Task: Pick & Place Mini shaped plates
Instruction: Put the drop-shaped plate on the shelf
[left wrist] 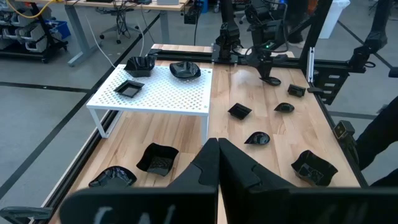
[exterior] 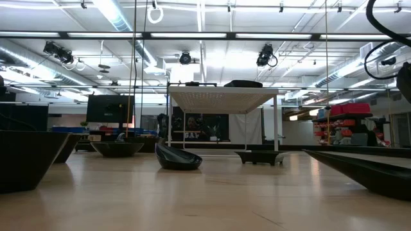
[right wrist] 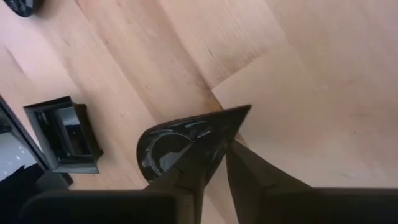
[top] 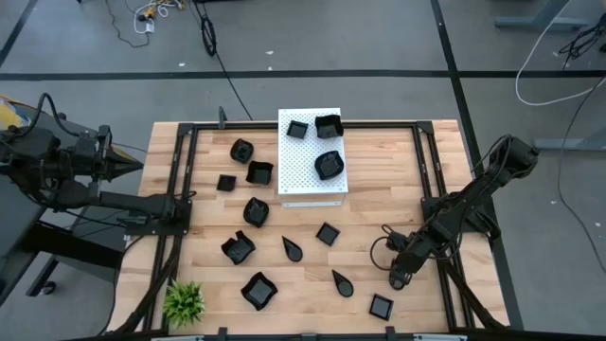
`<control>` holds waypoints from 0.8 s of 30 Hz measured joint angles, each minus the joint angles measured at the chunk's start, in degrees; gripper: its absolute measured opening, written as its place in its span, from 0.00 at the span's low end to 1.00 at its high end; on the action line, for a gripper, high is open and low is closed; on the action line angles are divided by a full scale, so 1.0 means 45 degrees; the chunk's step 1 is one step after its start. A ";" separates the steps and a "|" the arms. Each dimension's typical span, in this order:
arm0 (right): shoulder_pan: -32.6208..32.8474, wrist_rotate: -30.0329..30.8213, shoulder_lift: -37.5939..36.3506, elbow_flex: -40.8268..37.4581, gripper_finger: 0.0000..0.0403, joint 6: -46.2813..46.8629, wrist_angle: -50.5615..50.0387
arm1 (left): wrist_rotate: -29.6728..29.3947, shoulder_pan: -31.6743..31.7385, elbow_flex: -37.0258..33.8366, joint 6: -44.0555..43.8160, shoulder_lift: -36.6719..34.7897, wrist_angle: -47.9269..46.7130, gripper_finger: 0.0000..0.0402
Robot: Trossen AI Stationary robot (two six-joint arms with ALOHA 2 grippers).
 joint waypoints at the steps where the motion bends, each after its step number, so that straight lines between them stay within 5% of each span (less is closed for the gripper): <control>1: 0.0003 0.0000 -0.0002 0.0000 0.15 0.0000 0.0049 | 0.0000 0.0000 -0.0003 0.0000 0.0000 0.0000 0.01; 13: -0.0010 -0.0225 -0.0010 0.0005 0.01 -0.0130 0.0266 | -0.0002 0.0000 0.0002 0.0000 0.0000 0.0000 0.01; 24: -0.0429 -0.0552 -0.0030 0.0572 0.01 -0.0451 0.0339 | 0.0002 0.0000 -0.0003 0.0000 0.0000 0.0000 0.01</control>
